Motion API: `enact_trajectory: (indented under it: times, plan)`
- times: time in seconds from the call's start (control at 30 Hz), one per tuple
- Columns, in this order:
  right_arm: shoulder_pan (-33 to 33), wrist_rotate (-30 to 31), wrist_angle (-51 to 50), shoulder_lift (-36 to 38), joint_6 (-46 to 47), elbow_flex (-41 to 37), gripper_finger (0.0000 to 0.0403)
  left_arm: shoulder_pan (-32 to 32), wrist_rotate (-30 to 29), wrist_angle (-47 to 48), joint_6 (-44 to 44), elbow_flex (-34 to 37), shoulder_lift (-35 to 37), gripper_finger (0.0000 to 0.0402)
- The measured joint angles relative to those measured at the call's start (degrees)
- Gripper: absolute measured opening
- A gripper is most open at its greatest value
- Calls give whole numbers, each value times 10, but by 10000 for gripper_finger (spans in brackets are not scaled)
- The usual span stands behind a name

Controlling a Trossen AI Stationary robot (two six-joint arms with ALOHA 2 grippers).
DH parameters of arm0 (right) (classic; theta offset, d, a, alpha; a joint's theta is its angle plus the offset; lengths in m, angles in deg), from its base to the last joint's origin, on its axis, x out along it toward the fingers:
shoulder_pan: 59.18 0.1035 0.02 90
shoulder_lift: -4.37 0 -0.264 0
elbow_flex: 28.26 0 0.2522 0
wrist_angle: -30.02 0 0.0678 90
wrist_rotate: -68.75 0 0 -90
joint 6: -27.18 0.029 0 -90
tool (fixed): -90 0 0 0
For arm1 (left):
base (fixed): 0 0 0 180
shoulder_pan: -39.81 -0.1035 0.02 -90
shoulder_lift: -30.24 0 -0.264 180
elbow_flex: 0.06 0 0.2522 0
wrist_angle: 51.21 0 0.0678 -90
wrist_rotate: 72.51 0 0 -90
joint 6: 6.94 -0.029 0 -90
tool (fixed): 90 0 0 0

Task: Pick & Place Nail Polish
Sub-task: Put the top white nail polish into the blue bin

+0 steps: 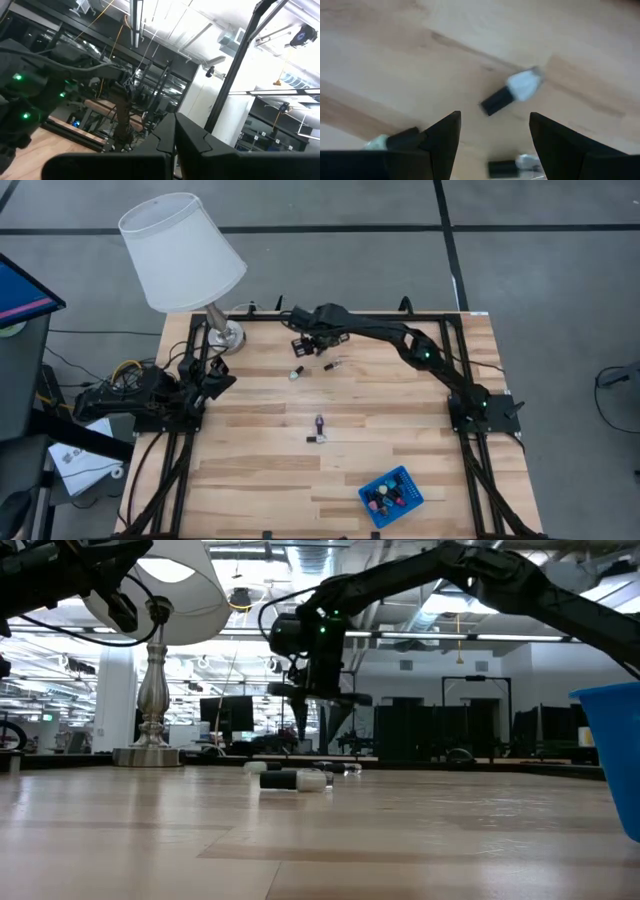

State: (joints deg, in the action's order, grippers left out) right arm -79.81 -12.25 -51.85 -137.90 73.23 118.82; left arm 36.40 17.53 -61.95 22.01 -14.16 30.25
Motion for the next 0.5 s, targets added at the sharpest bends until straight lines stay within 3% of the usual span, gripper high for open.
enact_trajectory:
  times: [0.23,0.5]
  plan:
    - [7,9,4,-3,91,3,219,0,0,0,0,0,0,1]
    - [11,-61,26,-2,212,3,163,0,0,0,0,0,0,1]
